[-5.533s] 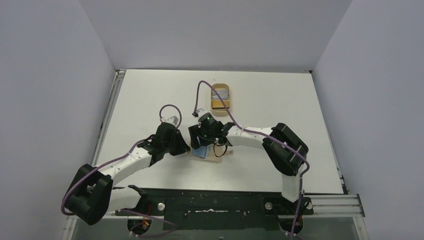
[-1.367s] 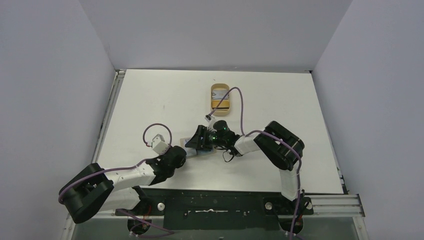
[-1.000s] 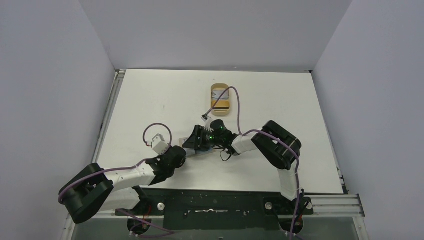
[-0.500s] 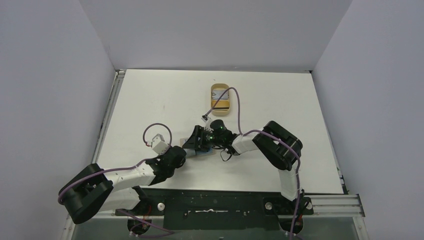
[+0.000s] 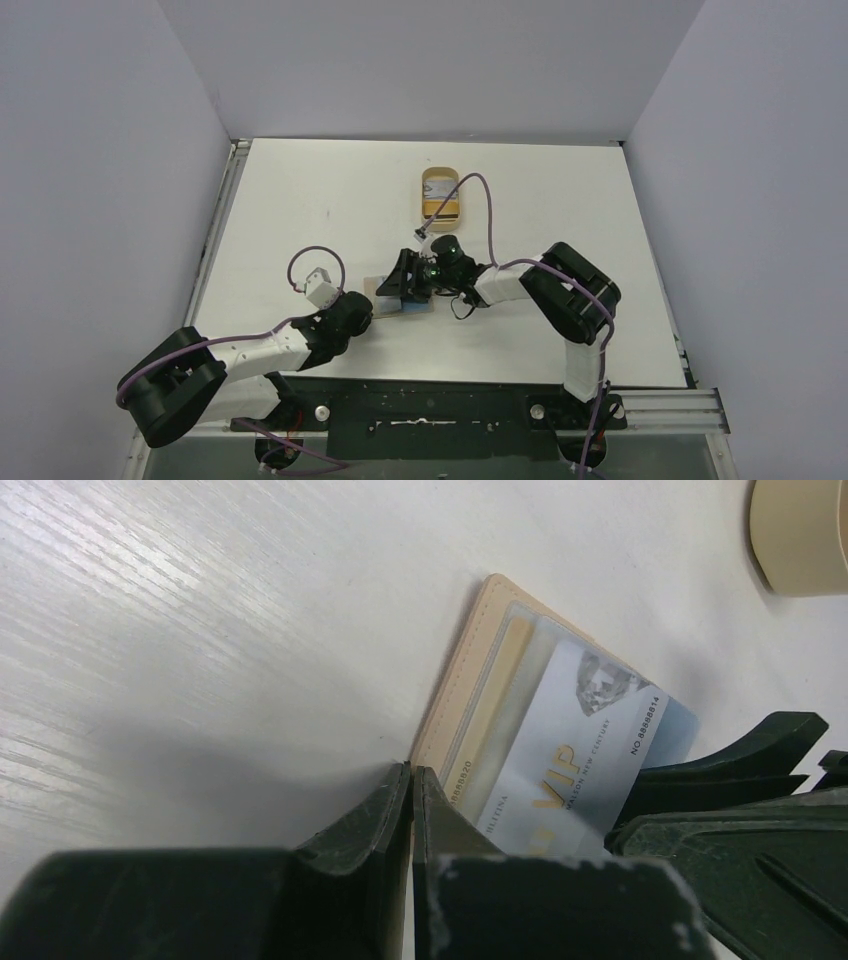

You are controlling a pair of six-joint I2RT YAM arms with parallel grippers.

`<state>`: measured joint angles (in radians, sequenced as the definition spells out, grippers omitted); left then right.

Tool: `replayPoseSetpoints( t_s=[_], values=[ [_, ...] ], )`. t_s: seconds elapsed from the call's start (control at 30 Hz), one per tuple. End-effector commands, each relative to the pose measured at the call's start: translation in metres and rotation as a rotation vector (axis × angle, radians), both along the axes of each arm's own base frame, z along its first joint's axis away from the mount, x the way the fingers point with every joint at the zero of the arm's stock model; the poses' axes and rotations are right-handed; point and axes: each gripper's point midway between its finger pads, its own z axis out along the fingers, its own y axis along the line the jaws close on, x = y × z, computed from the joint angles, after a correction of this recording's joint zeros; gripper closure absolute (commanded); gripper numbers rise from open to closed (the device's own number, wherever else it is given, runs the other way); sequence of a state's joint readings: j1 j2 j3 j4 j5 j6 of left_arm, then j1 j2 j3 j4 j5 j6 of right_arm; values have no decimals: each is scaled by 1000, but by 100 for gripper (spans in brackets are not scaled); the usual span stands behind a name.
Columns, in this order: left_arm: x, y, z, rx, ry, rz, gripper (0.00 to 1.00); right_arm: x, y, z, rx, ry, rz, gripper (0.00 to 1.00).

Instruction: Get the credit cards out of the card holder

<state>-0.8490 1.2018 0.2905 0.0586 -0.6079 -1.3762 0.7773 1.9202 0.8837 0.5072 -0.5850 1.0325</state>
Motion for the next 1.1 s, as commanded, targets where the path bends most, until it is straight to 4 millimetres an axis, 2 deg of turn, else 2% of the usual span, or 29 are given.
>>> replayPoseSetpoints(
  t_s=[0.0,0.27,0.37,0.53,0.77,1.03,1.07],
  values=[
    [5,-5,6,-14,-13,-6,100,6,-3,22,62,-65,8,44],
    [6,-6,6,-12,-11,-8,100,8,-18,7,18,-61,-7,46],
    [6,-6,6,-9,-11,-10,100,7,-24,-1,-1,-55,-11,53],
    [6,-6,5,-10,-8,-13,100,7,-29,-8,-3,-46,-15,75],
    [5,-6,4,-7,-4,-15,100,7,-30,-12,1,-38,-20,82],
    [4,-6,2,-10,-2,-15,100,9,-32,-12,9,-37,-24,100],
    [4,-5,1,-8,1,-14,100,9,-32,-12,9,-35,-25,100]
  ],
)
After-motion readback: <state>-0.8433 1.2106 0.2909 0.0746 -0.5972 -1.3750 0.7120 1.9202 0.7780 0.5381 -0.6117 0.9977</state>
